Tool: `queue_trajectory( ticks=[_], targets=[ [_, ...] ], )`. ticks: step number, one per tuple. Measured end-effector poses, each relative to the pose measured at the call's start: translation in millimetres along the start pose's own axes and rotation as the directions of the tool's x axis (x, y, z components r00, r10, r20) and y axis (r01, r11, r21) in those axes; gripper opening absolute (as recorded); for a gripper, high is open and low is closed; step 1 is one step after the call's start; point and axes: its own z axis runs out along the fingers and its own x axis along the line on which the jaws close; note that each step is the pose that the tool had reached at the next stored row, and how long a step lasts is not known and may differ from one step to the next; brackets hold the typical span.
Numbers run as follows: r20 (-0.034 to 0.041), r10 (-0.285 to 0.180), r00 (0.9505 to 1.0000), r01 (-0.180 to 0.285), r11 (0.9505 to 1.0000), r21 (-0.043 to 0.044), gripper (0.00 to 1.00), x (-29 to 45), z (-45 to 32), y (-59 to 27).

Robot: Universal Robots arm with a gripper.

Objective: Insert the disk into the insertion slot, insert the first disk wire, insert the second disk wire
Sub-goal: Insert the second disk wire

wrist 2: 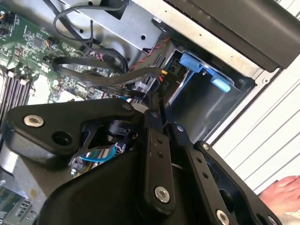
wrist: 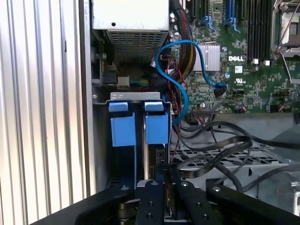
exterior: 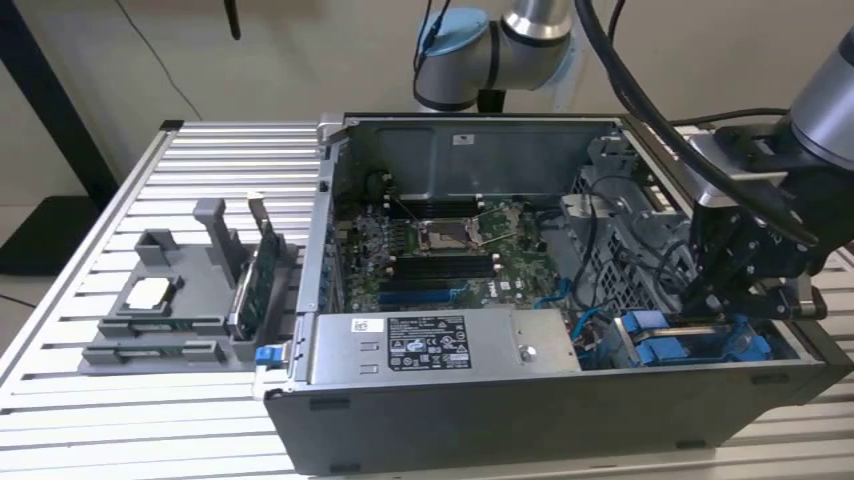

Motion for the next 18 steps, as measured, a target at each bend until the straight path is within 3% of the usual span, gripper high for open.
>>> queue_trajectory(
  ticks=[7,8,9,12,18],
  targets=[
    [0.0013,0.0,1.0,0.0,1.0,-0.0003,0.17,0.3,4.1,0.1],
    [0.0009,0.0,1.0,0.0,1.0,-0.0004,0.17,0.1,1.1,0.1],
    [0.0,0.0,1.0,0.0,1.0,-0.0004,0.24,-0.3,-2.9,0.0],
    [-0.0001,0.0,1.0,0.0,1.0,-0.0004,0.24,-1.2,-11.8,-0.1],
    [0.0,0.0,1.0,0.0,1.0,-0.0004,0.24,-2.0,-20.8,-0.2]
  ],
)
